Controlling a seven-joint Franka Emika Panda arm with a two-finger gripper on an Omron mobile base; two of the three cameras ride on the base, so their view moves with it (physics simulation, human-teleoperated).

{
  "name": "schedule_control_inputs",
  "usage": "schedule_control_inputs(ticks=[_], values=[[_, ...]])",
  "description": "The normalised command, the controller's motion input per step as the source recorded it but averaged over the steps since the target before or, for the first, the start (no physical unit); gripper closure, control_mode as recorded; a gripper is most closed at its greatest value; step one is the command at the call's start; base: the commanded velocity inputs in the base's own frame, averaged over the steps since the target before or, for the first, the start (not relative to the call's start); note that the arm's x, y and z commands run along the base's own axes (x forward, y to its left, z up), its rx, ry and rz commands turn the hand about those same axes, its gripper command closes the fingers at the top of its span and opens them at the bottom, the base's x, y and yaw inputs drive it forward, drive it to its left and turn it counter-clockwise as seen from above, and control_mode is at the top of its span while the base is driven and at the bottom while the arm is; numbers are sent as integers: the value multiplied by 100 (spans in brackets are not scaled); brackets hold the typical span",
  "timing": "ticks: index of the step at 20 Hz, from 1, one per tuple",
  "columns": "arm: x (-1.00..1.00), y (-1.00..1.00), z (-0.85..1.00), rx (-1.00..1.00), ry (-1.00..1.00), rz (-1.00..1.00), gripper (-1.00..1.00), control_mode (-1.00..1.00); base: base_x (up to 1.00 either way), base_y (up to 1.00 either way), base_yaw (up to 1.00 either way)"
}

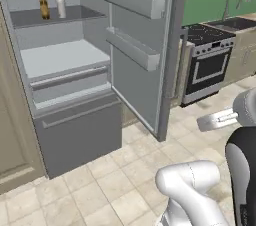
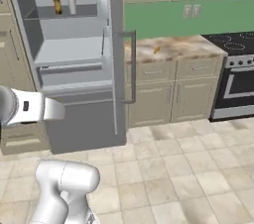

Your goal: Place the liquor and beer on the top shelf of the fridge to keep them out of children's reach, and place the carrot on lower shelves for easy access.

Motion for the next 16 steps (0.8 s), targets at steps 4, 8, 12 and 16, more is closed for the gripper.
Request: schedule_control_inputs(ticks=[4,8,12,16], values=[[0,0,0,0,0,0,-100,100,-49,0,-85],[0,0,0,0,0,0,-100,100,-7,0,-80],[0,0,0,0,0,0,-100,100,12,0,-60],[0,0,0,0,0,0,-100,100,51,0,-38]])
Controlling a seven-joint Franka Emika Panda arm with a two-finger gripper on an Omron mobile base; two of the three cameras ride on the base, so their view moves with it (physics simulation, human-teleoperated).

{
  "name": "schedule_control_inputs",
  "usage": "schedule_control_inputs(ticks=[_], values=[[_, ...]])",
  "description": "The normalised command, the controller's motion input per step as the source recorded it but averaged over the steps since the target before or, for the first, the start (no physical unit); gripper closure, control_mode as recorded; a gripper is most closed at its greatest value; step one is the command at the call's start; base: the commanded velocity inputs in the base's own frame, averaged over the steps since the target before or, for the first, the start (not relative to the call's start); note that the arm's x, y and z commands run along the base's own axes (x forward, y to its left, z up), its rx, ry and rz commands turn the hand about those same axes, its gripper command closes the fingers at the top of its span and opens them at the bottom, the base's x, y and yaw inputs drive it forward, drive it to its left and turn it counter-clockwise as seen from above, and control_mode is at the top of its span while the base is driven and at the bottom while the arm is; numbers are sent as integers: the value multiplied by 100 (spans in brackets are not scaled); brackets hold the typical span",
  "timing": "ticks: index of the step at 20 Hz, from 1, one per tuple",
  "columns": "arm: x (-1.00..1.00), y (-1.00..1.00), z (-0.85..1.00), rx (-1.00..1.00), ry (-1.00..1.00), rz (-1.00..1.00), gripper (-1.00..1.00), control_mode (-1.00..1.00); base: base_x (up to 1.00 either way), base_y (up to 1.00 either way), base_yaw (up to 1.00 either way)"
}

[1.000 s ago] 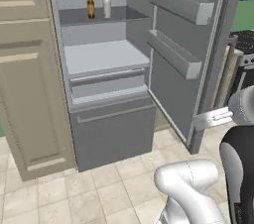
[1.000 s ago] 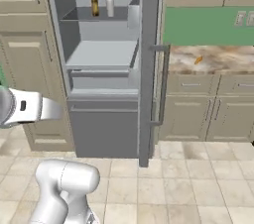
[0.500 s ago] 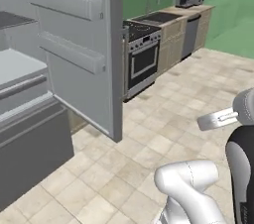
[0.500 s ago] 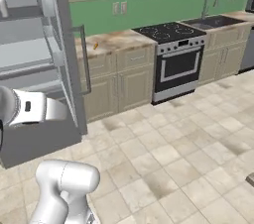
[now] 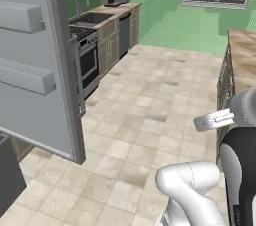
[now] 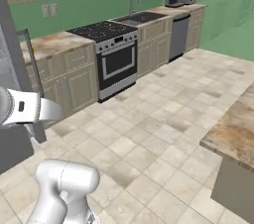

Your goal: Place the liquor and beer on the top shelf of the fridge to keep them out of children's reach, and place the carrot on lower shelves for easy access.

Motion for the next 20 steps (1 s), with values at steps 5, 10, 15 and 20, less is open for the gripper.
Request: schedule_control_inputs(ticks=[5,10,15,20], values=[[0,0,0,0,0,0,-100,100,86,0,-17],[0,0,0,0,0,0,-100,100,100,0,0],[0,0,0,0,0,0,-100,100,100,0,11],[0,0,0,0,0,0,-100,100,100,2,29]])
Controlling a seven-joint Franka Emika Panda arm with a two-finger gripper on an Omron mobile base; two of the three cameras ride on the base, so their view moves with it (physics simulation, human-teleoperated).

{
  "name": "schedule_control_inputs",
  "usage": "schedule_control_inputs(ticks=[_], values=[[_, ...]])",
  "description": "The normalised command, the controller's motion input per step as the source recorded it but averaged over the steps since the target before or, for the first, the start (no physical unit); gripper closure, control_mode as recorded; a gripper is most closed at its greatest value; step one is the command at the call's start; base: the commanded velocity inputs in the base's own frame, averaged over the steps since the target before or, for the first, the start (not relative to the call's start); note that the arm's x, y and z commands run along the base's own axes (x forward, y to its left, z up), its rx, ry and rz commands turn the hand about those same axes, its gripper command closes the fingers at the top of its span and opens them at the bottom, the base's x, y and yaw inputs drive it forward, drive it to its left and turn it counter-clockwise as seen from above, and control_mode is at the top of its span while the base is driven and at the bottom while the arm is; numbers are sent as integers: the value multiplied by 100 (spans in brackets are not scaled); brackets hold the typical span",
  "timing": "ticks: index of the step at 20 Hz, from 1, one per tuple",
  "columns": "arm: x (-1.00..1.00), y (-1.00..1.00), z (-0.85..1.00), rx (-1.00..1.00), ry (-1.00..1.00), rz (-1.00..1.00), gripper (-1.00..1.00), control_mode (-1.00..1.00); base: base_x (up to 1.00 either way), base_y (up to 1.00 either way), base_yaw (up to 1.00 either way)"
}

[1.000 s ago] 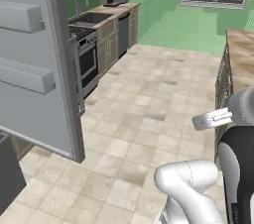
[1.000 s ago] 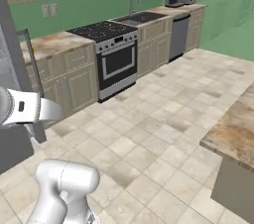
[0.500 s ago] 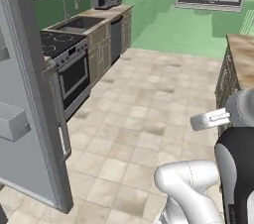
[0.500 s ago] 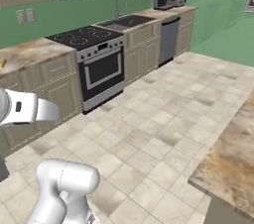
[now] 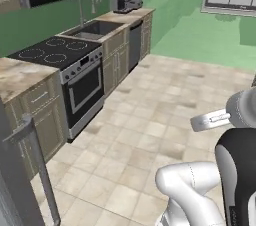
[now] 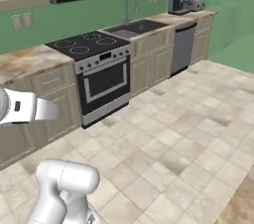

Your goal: Place the liquor and beer on the top shelf of the fridge to keep them out of children's reach, and place the carrot on lower shelves for easy access.

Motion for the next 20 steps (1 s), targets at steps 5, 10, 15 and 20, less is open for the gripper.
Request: schedule_control_inputs(ticks=[5,10,15,20], values=[[0,0,0,0,0,0,-100,100,100,6,46],[0,0,0,0,0,0,-100,100,100,0,51],[0,0,0,0,0,0,-100,100,100,0,50],[0,0,0,0,0,0,-100,100,100,1,49]])
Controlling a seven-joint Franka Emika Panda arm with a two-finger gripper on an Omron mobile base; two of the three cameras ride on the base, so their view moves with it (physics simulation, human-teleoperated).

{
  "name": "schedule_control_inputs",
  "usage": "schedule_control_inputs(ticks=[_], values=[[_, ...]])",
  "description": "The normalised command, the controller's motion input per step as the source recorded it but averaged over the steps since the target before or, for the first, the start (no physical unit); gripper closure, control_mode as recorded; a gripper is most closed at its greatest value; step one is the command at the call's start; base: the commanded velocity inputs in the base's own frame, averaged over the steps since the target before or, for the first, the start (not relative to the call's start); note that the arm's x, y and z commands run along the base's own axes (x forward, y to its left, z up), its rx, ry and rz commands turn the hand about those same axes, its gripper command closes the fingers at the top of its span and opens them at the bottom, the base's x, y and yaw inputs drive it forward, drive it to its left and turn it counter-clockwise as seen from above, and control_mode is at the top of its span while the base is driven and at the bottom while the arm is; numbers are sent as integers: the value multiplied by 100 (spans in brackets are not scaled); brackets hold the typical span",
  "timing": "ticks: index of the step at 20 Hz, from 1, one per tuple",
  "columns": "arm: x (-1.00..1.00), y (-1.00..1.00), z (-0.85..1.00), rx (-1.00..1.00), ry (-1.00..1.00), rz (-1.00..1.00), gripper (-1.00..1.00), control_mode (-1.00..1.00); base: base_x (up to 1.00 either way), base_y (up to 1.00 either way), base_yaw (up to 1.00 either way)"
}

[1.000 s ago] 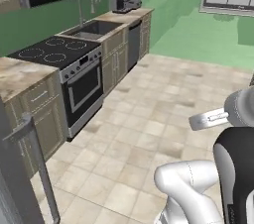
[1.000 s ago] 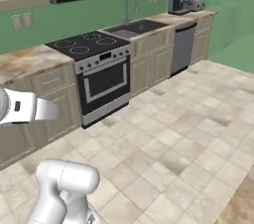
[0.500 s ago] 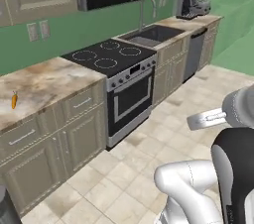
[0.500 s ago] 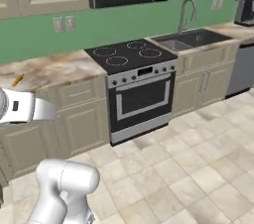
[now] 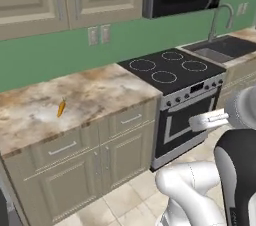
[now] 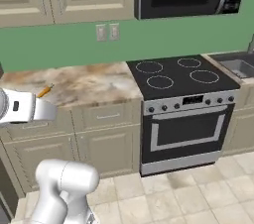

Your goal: Place the liquor and beer on the top shelf of the fridge to keep them out of children's reach, and place the carrot on lower shelves for easy access.

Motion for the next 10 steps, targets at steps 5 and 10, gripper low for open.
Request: schedule_control_inputs(ticks=[5,10], values=[[0,0,0,0,0,0,-100,100,100,7,51],[0,0,0,0,0,0,-100,100,100,3,51]])
